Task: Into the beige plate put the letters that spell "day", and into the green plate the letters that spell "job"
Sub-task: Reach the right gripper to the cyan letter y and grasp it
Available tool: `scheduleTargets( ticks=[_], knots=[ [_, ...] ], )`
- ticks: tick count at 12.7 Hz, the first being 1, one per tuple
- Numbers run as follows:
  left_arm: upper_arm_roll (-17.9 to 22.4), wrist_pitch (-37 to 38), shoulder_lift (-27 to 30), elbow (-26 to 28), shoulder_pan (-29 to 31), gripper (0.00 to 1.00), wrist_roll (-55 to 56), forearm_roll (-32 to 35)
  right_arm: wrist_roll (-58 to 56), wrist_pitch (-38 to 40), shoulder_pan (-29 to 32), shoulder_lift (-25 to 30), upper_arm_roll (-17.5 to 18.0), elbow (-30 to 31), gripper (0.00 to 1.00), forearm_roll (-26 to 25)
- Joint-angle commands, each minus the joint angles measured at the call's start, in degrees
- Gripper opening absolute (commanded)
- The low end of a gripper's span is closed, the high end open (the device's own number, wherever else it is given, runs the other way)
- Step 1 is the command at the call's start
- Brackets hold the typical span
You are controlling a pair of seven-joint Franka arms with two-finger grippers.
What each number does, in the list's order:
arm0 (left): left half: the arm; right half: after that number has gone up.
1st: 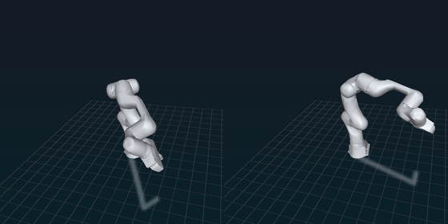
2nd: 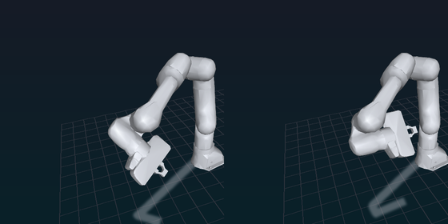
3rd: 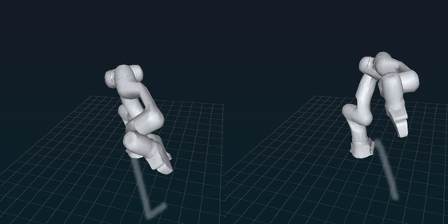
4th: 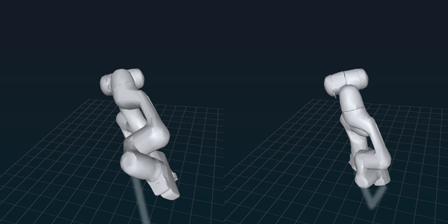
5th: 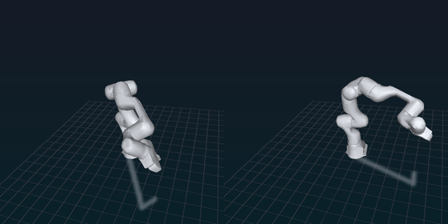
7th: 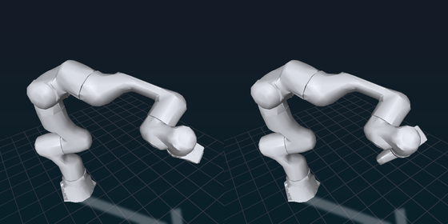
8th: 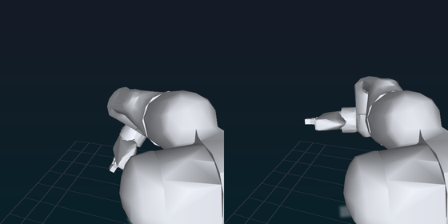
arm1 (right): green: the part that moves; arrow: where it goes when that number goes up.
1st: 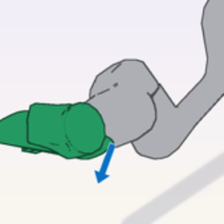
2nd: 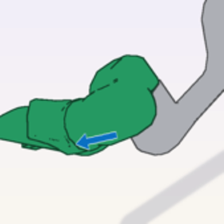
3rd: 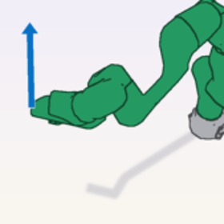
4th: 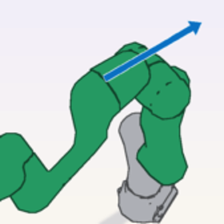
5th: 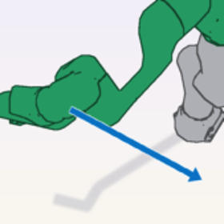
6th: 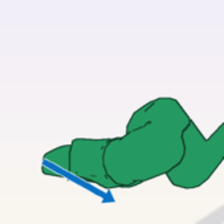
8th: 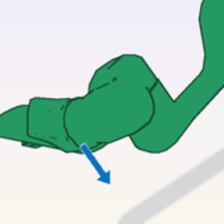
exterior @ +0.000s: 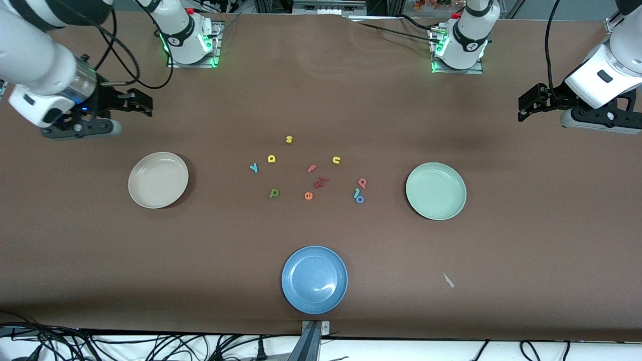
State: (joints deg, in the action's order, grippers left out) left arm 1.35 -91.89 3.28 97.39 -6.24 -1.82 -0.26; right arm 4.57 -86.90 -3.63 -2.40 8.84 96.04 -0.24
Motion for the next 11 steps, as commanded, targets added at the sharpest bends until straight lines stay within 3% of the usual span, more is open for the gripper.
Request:
scheduleTargets(
  ticks=[1,3,6,9,11],
  knots=[
    [-0.12,1.28,-0.47,-1.5,0.18,1.0,-0.03,-0.27,0.61,-1.77,-0.67,-3.64,1.7,-0.06,1.0,0.5],
    [-0.12,1.28,-0.47,-1.41,0.18,1.0,-0.03,-0.27,2.71,-5.8,-2.69,-6.46,1.7,1.33,1.0,0.5],
    [-0.12,1.28,-0.47,-1.5,0.18,1.0,-0.03,-0.27,11.31,-18.44,-8.31,-11.55,1.7,6.25,1.0,-0.29],
    [-0.12,1.28,-0.47,-1.5,0.18,1.0,-0.03,-0.27,12.22,-27.33,-10.87,-17.44,1.7,7.13,1.0,-0.29],
    [-0.12,1.28,-0.47,-1.5,0.0,1.0,0.06,-0.27,12.31,-37.76,-12.44,-18.34,1.7,13.25,1.0,-0.38]
  ],
)
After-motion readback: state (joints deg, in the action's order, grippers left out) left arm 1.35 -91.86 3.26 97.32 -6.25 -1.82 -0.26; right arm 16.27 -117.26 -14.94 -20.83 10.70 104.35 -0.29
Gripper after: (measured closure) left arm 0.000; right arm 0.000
